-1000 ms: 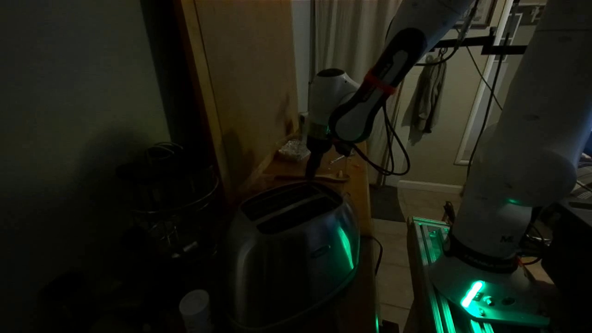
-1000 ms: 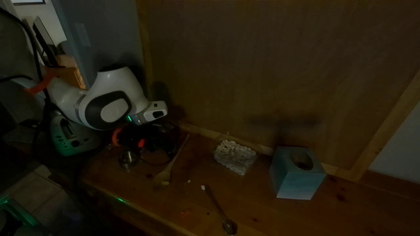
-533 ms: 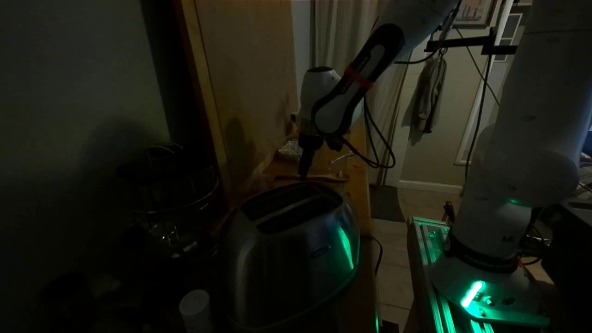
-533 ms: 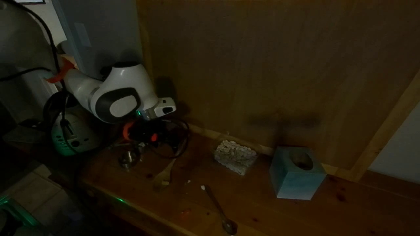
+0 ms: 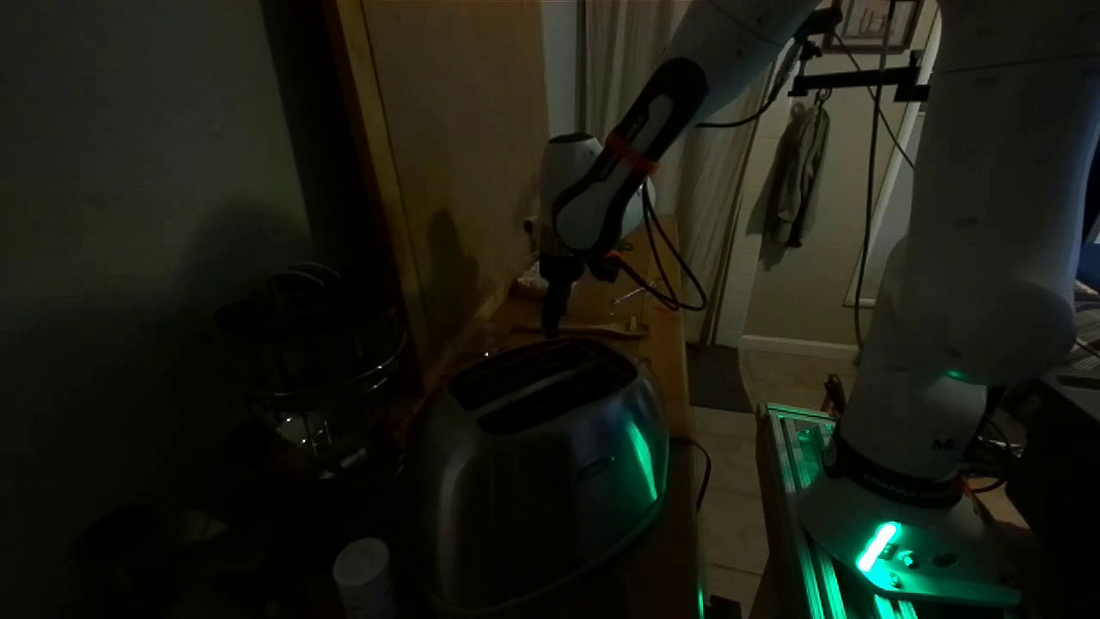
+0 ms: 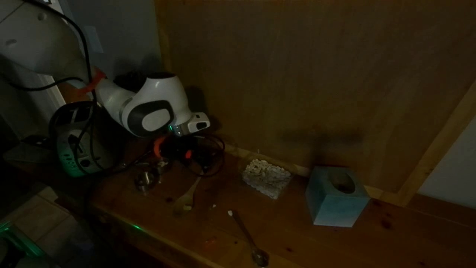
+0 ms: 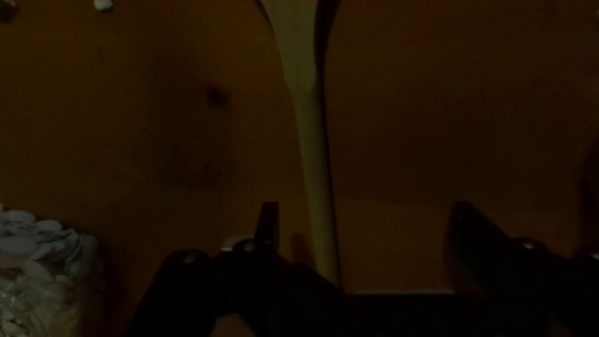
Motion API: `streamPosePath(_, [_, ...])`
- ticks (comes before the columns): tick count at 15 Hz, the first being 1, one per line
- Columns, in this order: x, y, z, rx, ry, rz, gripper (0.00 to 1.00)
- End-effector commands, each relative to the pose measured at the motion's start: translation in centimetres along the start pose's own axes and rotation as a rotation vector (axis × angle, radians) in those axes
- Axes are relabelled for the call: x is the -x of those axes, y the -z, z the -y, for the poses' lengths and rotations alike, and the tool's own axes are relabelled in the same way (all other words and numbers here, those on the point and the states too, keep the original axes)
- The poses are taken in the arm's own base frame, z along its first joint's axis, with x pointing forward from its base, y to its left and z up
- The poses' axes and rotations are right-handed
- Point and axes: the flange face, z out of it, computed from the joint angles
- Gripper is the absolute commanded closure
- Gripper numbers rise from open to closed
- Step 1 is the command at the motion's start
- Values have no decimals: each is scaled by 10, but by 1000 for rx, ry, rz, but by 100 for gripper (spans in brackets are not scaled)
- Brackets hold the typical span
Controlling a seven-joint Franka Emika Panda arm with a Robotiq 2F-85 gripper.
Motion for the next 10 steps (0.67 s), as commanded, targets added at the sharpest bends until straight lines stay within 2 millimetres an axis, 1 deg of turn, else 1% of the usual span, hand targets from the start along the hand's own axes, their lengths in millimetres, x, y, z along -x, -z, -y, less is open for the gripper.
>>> streamPosePath(1, [-15,-8,-9,-13,6,27,40])
streamPosePath(5, [-21,-14,-16,-5,6,48,67])
streamPosePath(6, [-21,-16,-17,-4,5,52,31])
streamPosePath(8, [-22,-16,-20,-4,5,58,29])
streamPosePath(9, [-23,-16,-21,-3,3,61,26])
streamPosePath(10, [-23,-17,-23,-3,1,64,40])
